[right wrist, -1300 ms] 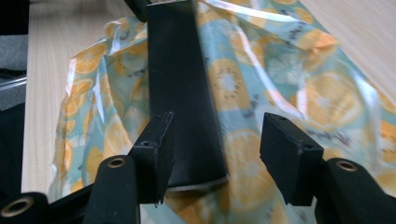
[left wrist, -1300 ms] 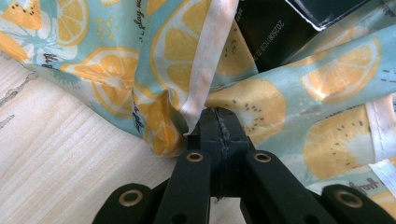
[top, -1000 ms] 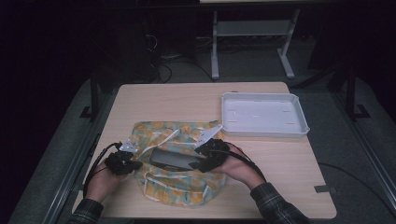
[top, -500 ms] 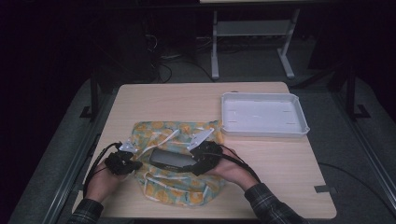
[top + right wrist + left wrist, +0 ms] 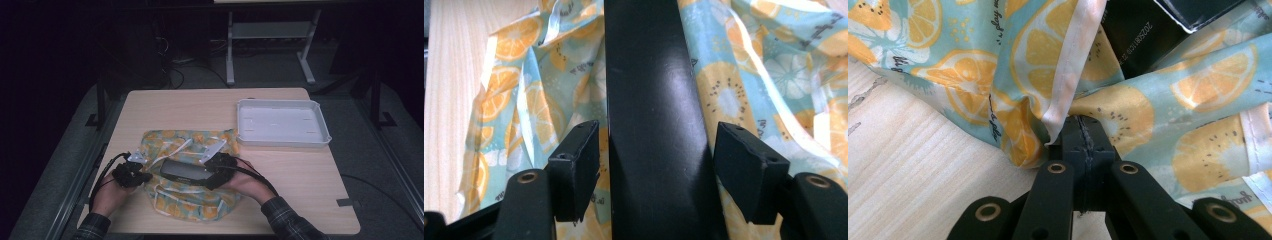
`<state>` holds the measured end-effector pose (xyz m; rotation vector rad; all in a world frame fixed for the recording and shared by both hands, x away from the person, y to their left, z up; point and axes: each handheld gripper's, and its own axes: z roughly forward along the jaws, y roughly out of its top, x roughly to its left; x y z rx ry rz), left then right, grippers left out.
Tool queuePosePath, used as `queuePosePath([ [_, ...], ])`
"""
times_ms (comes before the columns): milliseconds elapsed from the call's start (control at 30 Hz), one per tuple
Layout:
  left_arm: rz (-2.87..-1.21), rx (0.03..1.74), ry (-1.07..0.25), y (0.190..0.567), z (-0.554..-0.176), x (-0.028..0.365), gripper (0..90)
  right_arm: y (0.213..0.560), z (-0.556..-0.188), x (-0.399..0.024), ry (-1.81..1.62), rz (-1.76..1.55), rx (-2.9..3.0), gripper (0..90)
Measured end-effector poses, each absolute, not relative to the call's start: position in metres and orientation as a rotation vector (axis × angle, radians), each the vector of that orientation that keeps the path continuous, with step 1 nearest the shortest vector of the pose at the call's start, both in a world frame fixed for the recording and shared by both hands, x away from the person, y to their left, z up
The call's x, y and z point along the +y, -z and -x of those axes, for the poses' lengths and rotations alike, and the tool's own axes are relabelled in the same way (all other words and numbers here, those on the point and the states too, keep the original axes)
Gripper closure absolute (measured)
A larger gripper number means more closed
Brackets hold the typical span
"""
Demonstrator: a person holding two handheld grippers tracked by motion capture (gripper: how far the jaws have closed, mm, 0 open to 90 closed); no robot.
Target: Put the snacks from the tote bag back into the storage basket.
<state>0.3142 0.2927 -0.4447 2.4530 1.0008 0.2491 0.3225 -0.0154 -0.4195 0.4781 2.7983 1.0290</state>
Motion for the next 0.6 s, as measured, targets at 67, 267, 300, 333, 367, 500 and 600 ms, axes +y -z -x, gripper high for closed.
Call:
queuePosePath([
  [67, -2.453, 1.000, -0.250, 0.445, -0.314, 0.293, 89.8, 0.422, -0.323, -0.015, -1.016, -0.479, 2.809, 34.4],
  [267, -2.453, 1.002, -0.250, 0.445, -0.314, 0.293, 89.8, 0.430, -0.324, -0.013, -0.972, -0.461, 2.825, 34.1],
  [300, -2.455, 0.999, -0.252, 0.445, -0.314, 0.293, 89.9, 0.431, -0.324, -0.013, -0.968, -0.461, 2.833, 34.0],
  [333, -2.457, 0.998, -0.254, 0.445, -0.314, 0.293, 89.9, 0.433, -0.325, -0.012, -0.962, -0.457, 2.834, 34.1],
  [367, -2.459, 0.997, -0.253, 0.445, -0.314, 0.293, 89.9, 0.434, -0.324, -0.012, -0.951, -0.460, 2.840, 34.1],
  [500, -2.461, 0.994, -0.251, 0.445, -0.314, 0.293, 89.9, 0.439, -0.325, -0.011, -0.927, -0.452, 2.847, 34.1],
  [600, -2.457, 0.998, -0.249, 0.445, -0.314, 0.293, 89.9, 0.442, -0.326, -0.010, -0.914, -0.447, 2.855, 34.3],
])
